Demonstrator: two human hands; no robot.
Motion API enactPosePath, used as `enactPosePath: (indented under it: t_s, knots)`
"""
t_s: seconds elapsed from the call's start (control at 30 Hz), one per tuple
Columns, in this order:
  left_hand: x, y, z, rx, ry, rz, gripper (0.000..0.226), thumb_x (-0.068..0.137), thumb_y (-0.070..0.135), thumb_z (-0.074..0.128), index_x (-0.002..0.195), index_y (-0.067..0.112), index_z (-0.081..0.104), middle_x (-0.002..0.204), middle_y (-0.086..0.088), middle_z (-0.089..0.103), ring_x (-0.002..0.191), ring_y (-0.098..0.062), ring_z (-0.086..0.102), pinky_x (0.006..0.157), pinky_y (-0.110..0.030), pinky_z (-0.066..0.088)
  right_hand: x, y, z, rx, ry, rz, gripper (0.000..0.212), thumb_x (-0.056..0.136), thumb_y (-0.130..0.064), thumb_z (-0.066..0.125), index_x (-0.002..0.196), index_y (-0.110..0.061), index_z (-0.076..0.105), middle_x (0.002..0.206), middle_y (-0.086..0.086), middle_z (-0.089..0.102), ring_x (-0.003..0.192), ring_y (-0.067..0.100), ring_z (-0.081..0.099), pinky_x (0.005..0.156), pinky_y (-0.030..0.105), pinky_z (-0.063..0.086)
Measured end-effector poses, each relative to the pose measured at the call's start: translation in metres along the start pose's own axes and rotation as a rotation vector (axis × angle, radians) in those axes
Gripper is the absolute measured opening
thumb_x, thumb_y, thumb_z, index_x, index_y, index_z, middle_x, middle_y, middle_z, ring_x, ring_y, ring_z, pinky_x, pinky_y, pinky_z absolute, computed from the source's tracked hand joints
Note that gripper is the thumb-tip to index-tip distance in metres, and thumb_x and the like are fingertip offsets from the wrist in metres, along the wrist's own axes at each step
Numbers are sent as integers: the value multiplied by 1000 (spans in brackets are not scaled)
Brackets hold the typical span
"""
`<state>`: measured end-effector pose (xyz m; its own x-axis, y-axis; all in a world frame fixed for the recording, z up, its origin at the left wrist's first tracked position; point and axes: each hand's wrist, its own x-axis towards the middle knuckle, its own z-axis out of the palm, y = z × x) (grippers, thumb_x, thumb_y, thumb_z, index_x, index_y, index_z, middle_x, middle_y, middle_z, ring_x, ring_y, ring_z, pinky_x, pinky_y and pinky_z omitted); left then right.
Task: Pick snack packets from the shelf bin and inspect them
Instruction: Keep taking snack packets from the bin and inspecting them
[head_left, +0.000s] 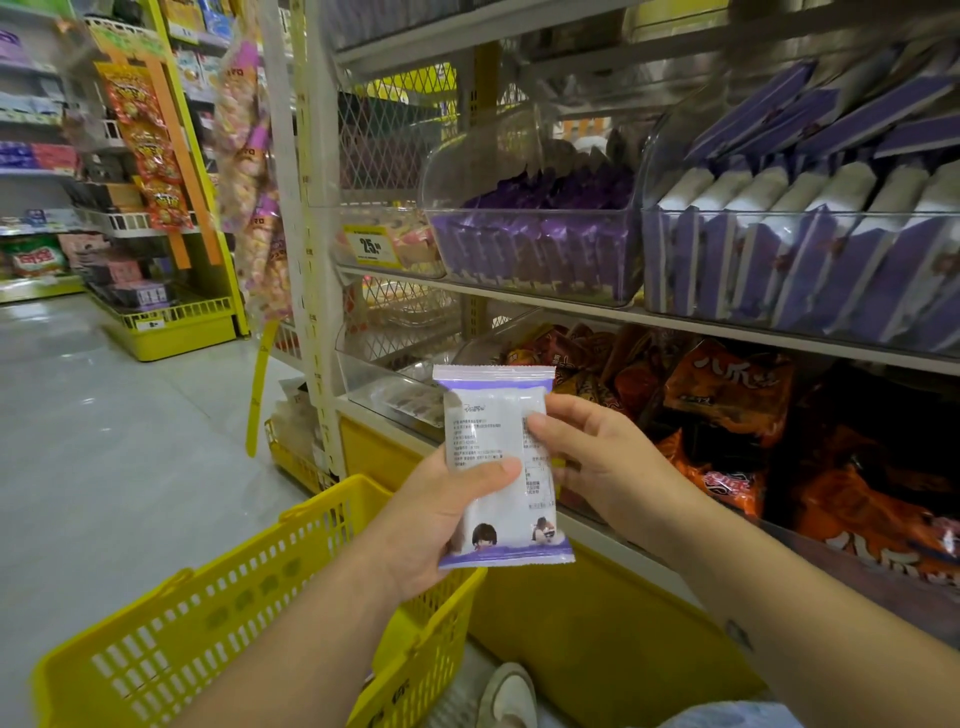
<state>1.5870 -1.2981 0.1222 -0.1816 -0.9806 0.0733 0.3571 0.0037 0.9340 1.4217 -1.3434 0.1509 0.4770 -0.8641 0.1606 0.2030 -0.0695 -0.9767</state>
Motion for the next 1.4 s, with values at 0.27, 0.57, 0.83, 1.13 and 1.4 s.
enactPosePath:
  t_s: [0.27, 0.57, 0.83, 1.13, 1.4]
  knots:
    - [5, -1, -2, 231, 141, 177, 53, 71, 37, 74, 120, 24, 60, 113, 0, 72, 106, -20, 69, 91, -46, 54, -7, -6, -1, -235, 14, -145, 36, 75, -26, 73, 108, -19, 62, 100, 0, 73, 95, 15, 70, 76, 27, 58]
    - [7, -4, 4, -95, 6, 157, 46, 90, 29, 51, 136, 25, 49, 127, -8, 65, 119, -25, 61, 98, -45, 51, -12, -13, 18, -361, 99, -330, 27, 86, -14, 70, 110, -25, 69, 100, -10, 74, 91, 8, 70, 78, 23, 57]
    - [8, 1, -1, -291, 52, 129, 42, 86, 33, 51, 127, 27, 57, 117, -12, 70, 103, -28, 70, 71, -41, 59, -16, -22, 20, -308, -135, -169, 42, 95, -10, 56, 128, -37, 55, 112, -5, 71, 100, 18, 69, 81, 37, 59]
    - [10, 5, -11, -337, 200, 153, 31, 101, 22, 42, 127, 28, 57, 110, -9, 72, 98, -21, 71, 71, -43, 59, -23, -21, 1, -442, -267, -42, 67, 84, 6, 67, 141, -21, 45, 124, 3, 67, 112, 21, 65, 96, 36, 53]
    - [10, 6, -9, -342, 176, 107, 46, 92, 5, 53, 129, 33, 53, 113, -5, 72, 98, -22, 71, 65, -45, 59, -17, -11, -13, -523, -167, -70, 69, 85, 5, 66, 143, -25, 42, 120, -15, 67, 110, 3, 64, 81, 18, 55]
